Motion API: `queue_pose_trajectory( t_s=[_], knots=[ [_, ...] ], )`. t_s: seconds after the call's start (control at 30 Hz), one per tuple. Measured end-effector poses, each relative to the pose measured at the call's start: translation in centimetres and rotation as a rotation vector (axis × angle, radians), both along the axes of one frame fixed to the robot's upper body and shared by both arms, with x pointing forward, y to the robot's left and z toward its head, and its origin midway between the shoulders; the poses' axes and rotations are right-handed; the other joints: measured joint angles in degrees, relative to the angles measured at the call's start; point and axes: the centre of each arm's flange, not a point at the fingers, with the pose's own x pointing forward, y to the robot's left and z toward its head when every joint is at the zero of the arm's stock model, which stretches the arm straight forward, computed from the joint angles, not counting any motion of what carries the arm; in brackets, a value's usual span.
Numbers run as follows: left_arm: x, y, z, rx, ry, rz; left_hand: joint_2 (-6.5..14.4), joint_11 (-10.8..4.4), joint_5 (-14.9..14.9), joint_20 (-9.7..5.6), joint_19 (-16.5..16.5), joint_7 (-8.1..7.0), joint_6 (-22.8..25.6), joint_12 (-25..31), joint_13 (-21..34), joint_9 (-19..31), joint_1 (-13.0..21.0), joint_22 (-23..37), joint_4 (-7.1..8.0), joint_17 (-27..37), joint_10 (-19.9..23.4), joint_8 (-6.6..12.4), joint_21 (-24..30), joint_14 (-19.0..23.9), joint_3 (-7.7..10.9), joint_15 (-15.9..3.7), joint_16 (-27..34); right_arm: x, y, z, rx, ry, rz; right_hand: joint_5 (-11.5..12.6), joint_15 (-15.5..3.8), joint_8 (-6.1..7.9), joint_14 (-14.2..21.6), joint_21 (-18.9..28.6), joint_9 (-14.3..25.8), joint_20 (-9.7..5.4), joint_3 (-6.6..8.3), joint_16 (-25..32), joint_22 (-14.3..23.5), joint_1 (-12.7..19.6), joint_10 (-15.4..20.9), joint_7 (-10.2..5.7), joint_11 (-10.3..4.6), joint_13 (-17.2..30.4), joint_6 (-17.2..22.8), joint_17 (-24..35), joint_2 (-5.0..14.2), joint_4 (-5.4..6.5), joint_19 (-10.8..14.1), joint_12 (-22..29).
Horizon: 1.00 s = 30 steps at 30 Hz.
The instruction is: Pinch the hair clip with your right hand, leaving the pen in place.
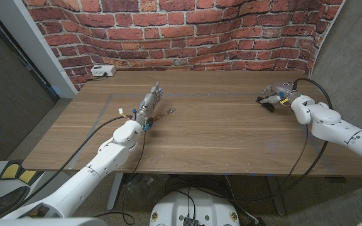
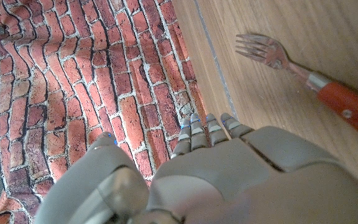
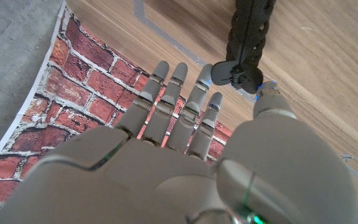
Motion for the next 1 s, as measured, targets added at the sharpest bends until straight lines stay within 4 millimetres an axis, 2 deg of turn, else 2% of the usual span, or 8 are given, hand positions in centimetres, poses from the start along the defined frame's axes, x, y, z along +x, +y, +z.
queue_pose_trajectory(
  t_s=[0.1, 0.27, 0.37, 0.47, 0.6, 0.8, 1.0],
  knots=[
    [0.06, -0.08, 0.02, -0.001, 0.001, -0.001, 0.0, 0.0, 0.0, 0.0, 0.0, 0.0, 0.0, 0.0, 0.0, 0.0, 0.0, 0.0, 0.0, 0.0, 0.0, 0.0, 0.0, 0.0, 0.0, 0.0, 0.0, 0.08, -0.08, -0.02, -0.001, 0.003, -0.005, 0.43, 0.35, 0.0, -0.4, -0.45, 0.0, 0.03, -0.36, 0.26, 0.0, -0.86, -1.52, 0.1, 0.04, 0.18, -0.9, 0.0, -0.39, 0.36, -0.01, -0.17],
    [0.21, -0.12, 0.05, 0.0, 0.002, -0.002, 0.0, 0.0, 0.0, 0.0, 0.0, 0.0, 0.0, 0.0, 0.0, 0.0, 0.0, 0.0, 0.0, 0.0, 0.0, 0.0, 0.0, 0.0, 0.0, 0.0, 0.0, 0.22, -0.21, -0.04, -0.008, 0.014, -0.018, 0.83, 0.45, -0.37, -1.55, -0.84, 0.0, 1.05, -1.1, 0.26, 0.0, -2.58, -4.49, 0.29, 0.49, 0.23, -3.23, 0.0, -1.09, 0.79, -0.42, -0.61],
    [0.28, -0.18, 0.04, -0.001, 0.003, -0.002, 0.0, 0.0, 0.0, 0.0, 0.0, 0.0, 0.0, 0.0, 0.0, 0.0, 0.0, 0.0, 0.0, 0.0, 0.0, 0.0, 0.0, 0.0, 0.0, 0.0, 0.0, 0.29, -0.25, -0.04, -0.012, 0.023, -0.026, 0.83, 0.62, -0.66, -2.43, -1.29, 0.0, 1.53, -1.53, 0.26, 0.0, -3.91, -6.08, 0.8, 0.72, 0.23, -5.01, 0.0, -1.39, 1.21, -0.9, -0.61],
    [0.35, -0.22, 0.03, -0.002, 0.004, -0.003, 0.0, 0.0, 0.0, 0.0, 0.0, 0.0, 0.0, 0.0, 0.0, 0.0, 0.0, 0.0, 0.17, 0.0, 0.0, 0.0, 0.0, 0.0, -0.16, 0.0, 0.0, 0.36, -0.26, 0.0, -0.016, 0.031, -0.033, 1.06, 1.06, -0.66, -3.17, -1.78, 0.0, 2.05, -2.55, 0.26, 0.01, -5.49, -7.65, 1.14, 0.82, 0.44, -6.9, -0.01, -2.03, 1.59, -1.43, -0.61],
    [0.42, -0.23, 0.04, -0.002, 0.005, -0.003, 0.0, 0.0, 0.0, 0.0, 0.0, -0.21, 0.21, 0.0, 0.0, 0.0, 0.0, 0.0, 0.17, 0.0, 0.0, 0.0, 0.0, 0.0, -0.16, 0.0, 0.0, 0.38, -0.31, 0.14, -0.021, 0.036, -0.042, 1.27, 1.07, -0.66, -3.77, -2.12, -0.01, 2.37, -2.97, 0.26, 0.01, -6.55, -9.39, 1.61, 1.0, 0.44, -8.56, -0.01, -2.49, 2.02, -1.74, -0.61],
    [0.49, -0.28, 0.08, -0.001, 0.005, -0.004, 0.0, 0.0, 0.0, 0.0, 0.0, -0.21, 0.21, 0.0, 0.0, 0.0, 0.0, 0.0, 0.17, 0.0, 0.0, 0.0, -0.32, 0.0, -0.16, 0.0, 0.0, 0.25, -0.31, 0.35, -0.025, 0.037, -0.05, 1.71, 1.36, -0.66, -5.34, -2.51, -0.01, 3.12, -3.34, 0.26, 0.01, -7.77, -12.63, 2.41, 1.8, 0.42, -10.65, -0.01, -2.98, 2.28, -1.67, -0.83],
    [0.54, -0.3, 0.19, 0.001, 0.002, -0.005, 0.0, 0.0, 0.0, 0.0, 0.0, -0.21, 0.21, 0.0, 0.0, 0.0, 0.0, 0.0, 0.17, 0.0, 0.0, 0.0, -0.37, 0.0, -0.16, 0.0, 0.0, 0.01, -0.2, 0.58, -0.027, 0.031, -0.056, 2.16, 1.65, -0.66, -6.87, -3.36, -0.01, 4.33, -4.33, 0.26, 0.01, -9.53, -14.63, 2.68, 2.55, 0.21, -12.61, 0.14, -3.3, 2.9, -2.88, -0.83]
  ],
)
